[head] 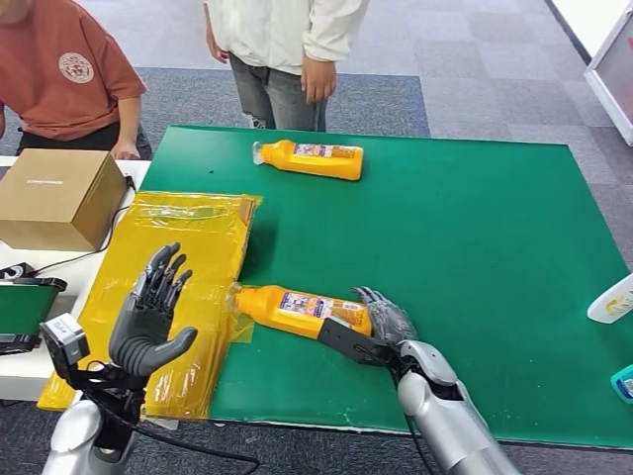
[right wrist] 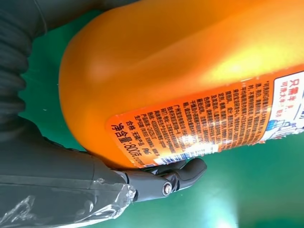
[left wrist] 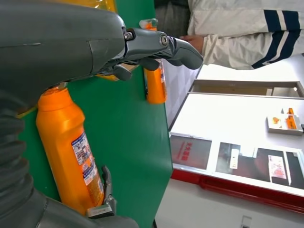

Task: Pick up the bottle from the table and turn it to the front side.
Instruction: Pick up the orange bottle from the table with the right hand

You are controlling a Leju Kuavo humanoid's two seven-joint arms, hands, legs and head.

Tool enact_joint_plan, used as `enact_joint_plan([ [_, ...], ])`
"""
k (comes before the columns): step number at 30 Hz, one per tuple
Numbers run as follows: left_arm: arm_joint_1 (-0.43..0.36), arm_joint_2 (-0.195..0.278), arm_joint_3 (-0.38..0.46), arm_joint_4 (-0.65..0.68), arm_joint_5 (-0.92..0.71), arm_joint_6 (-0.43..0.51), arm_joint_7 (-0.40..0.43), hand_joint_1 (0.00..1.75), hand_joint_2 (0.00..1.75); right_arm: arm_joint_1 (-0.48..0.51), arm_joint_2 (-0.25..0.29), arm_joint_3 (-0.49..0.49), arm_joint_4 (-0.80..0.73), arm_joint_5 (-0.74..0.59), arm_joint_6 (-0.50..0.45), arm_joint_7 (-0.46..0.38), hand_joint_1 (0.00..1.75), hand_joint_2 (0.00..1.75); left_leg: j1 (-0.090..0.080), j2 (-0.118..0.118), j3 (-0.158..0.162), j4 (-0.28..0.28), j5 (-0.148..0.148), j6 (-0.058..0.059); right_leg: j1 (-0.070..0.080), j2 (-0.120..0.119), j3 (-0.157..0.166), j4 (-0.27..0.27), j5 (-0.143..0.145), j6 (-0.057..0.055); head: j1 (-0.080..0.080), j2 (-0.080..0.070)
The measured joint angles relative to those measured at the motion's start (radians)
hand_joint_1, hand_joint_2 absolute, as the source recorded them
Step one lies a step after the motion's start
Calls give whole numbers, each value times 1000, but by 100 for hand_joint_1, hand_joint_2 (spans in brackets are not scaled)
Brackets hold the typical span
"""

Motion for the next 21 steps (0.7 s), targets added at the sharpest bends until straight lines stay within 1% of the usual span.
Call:
enact_joint_plan([
  [4,0,-5,0,1,3,8,9,0,175,6,5,12,-17,43,-3,37,0,175,0,0,1,0,0,0,0,0,0,0,0,0,0,0],
  [7,5,-8,1,1,6,15,13,0,175,22,7,34,-59,92,-3,82,0,175,0,0,1,0,0,0,0,0,0,0,0,0,0,0],
  [10,13,-12,3,0,5,19,15,0,175,44,7,57,-105,128,-1,107,0,175,0,0,0,0,0,0,0,0,0,0,0,0,0,0],
  [15,17,-15,4,-2,0,20,15,0,175,77,7,97,-166,161,10,122,0,175,0,0,0,0,0,0,0,0,1,0,0,0,0,0],
  [21,17,-16,5,-2,-1,20,15,0,175,82,8,126,-184,169,16,126,0,175,0,0,0,0,0,0,0,0,0,0,0,0,0,0],
])
